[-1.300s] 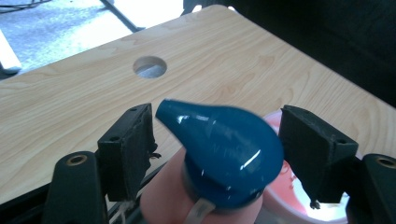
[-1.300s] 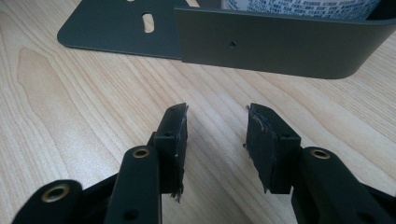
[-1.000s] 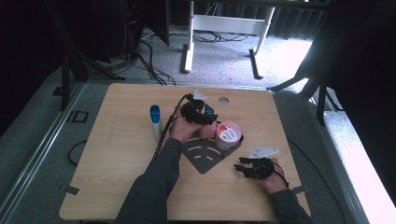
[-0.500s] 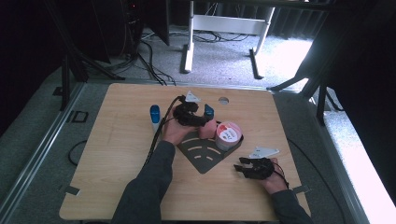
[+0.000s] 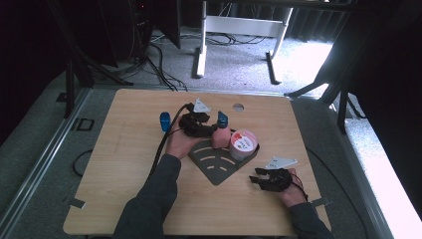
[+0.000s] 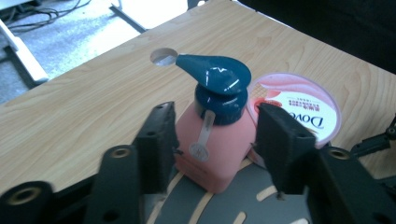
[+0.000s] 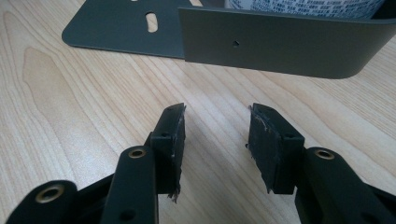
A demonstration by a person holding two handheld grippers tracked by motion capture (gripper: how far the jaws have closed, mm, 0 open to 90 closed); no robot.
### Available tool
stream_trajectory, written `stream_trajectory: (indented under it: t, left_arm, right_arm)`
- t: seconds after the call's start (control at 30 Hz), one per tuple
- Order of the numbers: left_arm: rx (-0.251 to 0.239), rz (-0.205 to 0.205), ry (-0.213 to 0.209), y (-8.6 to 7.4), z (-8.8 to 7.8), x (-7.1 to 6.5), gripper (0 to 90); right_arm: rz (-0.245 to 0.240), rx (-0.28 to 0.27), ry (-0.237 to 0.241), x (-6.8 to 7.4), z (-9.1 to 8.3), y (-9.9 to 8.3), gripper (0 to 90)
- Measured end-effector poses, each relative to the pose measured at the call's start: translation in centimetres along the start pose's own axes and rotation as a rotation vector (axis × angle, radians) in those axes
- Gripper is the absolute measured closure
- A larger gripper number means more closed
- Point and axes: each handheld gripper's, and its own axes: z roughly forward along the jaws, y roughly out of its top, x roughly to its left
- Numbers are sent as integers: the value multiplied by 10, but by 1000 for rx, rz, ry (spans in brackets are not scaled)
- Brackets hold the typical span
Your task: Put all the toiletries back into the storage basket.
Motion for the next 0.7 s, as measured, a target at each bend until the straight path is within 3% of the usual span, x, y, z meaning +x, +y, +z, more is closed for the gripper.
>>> stream_trajectory:
  t: [0.17,0.27,0.37,0.7]
  left_arm:
    - [-25,1,57,-9,-12,3,617]
    - [-25,-5,61,-11,-14,4,650]
    - [2,-6,94,-21,-21,7,719]
    - [43,-3,102,-44,-29,6,892]
  right_arm:
    - [0,0,0,0,0,0,556]
    - [0,0,0,0,0,0,556]
    - [0,0,0,0,0,0,556]
    - [-1,3,-4,0,0,0,556]
